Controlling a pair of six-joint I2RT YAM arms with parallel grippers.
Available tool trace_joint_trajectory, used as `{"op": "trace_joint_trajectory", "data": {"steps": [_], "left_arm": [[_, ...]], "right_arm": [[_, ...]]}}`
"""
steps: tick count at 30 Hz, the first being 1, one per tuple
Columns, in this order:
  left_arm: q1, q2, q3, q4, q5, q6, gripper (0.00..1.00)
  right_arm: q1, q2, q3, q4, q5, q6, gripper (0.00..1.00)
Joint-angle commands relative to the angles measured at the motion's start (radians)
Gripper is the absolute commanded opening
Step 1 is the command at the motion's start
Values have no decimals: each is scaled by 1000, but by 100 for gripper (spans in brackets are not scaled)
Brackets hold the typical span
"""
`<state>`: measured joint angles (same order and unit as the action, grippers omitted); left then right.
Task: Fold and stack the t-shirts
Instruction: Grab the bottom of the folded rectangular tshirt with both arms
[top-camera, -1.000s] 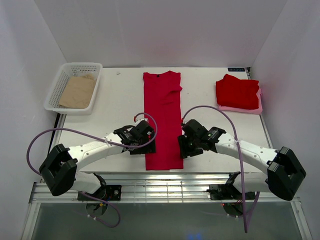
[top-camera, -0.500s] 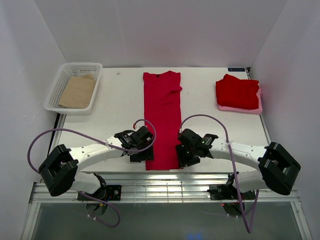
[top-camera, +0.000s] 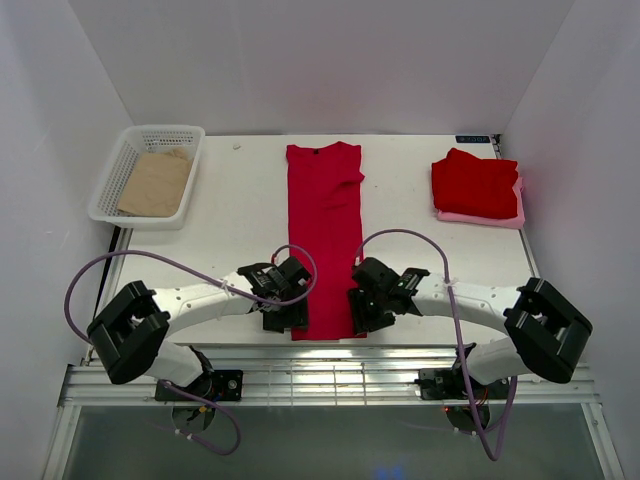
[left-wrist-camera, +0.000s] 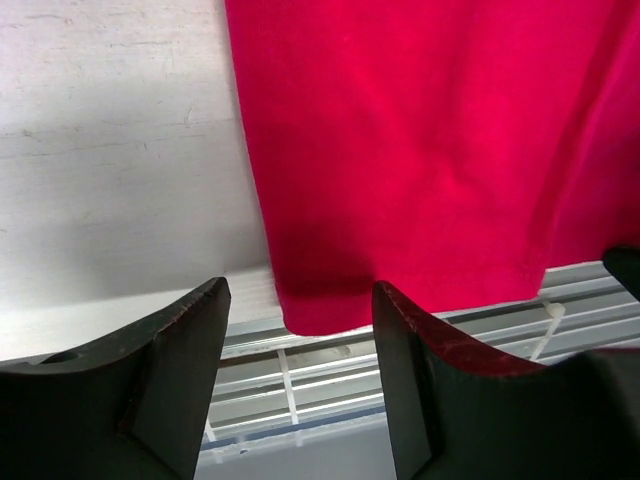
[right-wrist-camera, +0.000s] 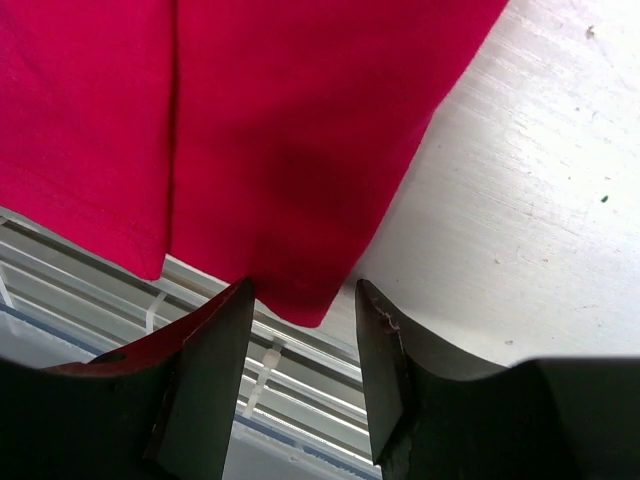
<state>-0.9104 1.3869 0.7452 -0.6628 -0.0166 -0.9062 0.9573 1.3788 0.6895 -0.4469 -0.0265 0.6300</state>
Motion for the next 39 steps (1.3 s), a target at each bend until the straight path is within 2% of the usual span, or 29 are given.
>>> {"op": "trace_joint_trajectory", "data": {"steps": [1,7,11,18,22,23,26,32,37,39], "left_arm": [[-8,23,3,-11,15,1,69],[-18,58,-6,-17,61,0,61],[-22,64,-15,-14,67,-8,55],[-33,81,-29,-3,83,-14,32],[-45,81,-30,-1,89,-16,19],[-47,80,-30,-1,90,-14,12],[-58,72,-21,-11,84,-8,0],[-58,37,109,-92,-15,-19,0],[-44,60,256,-150,-172,-10,0],[-27,76,279,-150,-186,3,0]], "right_arm": [[9,19,7,42,13,10,52],[9,42,-10,60,8,8,48],[12,39,-27,62,0,16,35],[23,22,-48,54,-12,23,13],[41,12,-45,30,-15,20,10],[50,9,-44,22,-15,20,8],[61,-10,-39,1,-33,17,8],[64,-35,77,-87,20,16,8],[61,22,205,-148,140,-10,8],[57,64,260,-174,184,-32,8]]}}
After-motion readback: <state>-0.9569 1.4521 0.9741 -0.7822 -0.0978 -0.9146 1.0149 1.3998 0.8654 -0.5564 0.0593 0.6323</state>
